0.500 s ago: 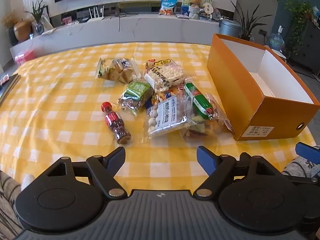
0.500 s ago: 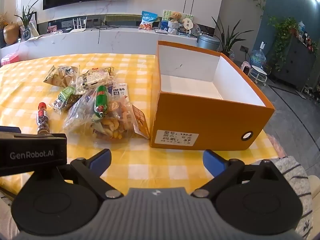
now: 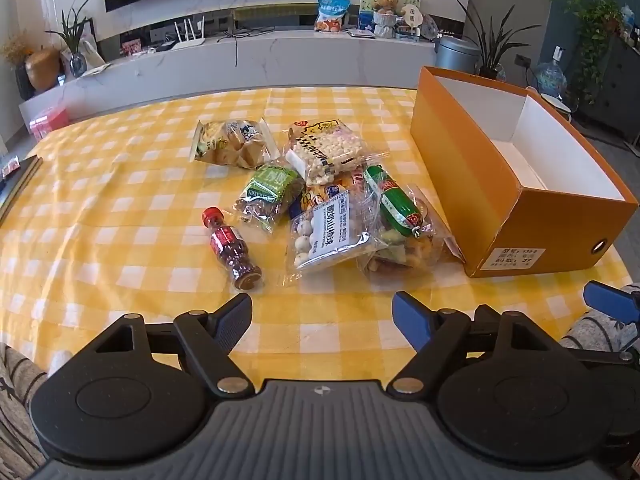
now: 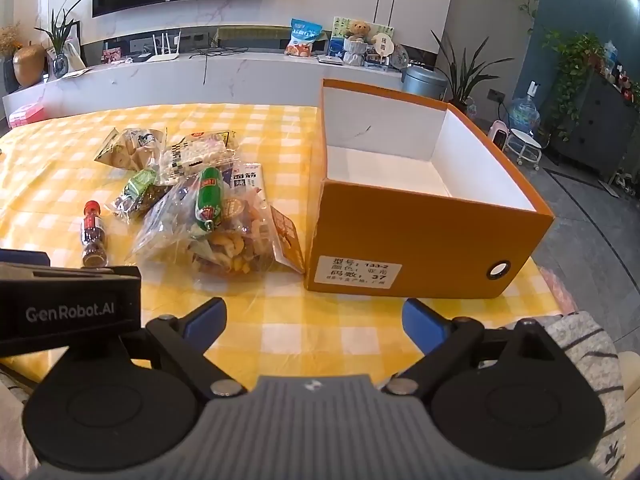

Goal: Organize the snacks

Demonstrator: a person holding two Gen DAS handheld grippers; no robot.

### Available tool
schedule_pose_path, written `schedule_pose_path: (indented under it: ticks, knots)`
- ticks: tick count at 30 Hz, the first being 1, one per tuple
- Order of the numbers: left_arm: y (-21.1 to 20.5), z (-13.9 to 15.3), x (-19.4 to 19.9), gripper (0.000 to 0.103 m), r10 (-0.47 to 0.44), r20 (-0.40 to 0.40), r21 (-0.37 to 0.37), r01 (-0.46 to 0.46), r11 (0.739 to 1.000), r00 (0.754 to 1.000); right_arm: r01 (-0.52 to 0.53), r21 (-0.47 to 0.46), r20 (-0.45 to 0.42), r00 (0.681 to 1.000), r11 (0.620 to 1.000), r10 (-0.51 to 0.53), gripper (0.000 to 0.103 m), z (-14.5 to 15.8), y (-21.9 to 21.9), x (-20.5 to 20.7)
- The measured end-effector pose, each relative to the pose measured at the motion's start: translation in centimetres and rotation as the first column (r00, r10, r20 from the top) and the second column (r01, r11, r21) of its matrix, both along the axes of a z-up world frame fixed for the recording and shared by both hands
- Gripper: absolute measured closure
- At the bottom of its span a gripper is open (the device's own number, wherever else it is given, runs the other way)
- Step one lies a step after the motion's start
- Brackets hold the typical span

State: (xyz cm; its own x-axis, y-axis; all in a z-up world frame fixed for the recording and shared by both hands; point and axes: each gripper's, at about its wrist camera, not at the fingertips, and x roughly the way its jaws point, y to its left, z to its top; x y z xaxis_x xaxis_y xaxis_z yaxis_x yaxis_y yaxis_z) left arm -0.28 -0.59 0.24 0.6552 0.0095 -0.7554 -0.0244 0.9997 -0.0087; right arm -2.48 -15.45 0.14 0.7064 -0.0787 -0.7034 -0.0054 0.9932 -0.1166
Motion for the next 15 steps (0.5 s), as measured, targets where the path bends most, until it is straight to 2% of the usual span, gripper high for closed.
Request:
schedule_pose_path:
  ticks: [15]
  knots:
    - [0.02,-0.33,-0.14,0.009,0.007,-0.003,-0.007,-0.007,1.000,1.000,0.000,0.000,-0.011,1.000,1.000,0.000,0.011,-0.22,-0.04,0.13]
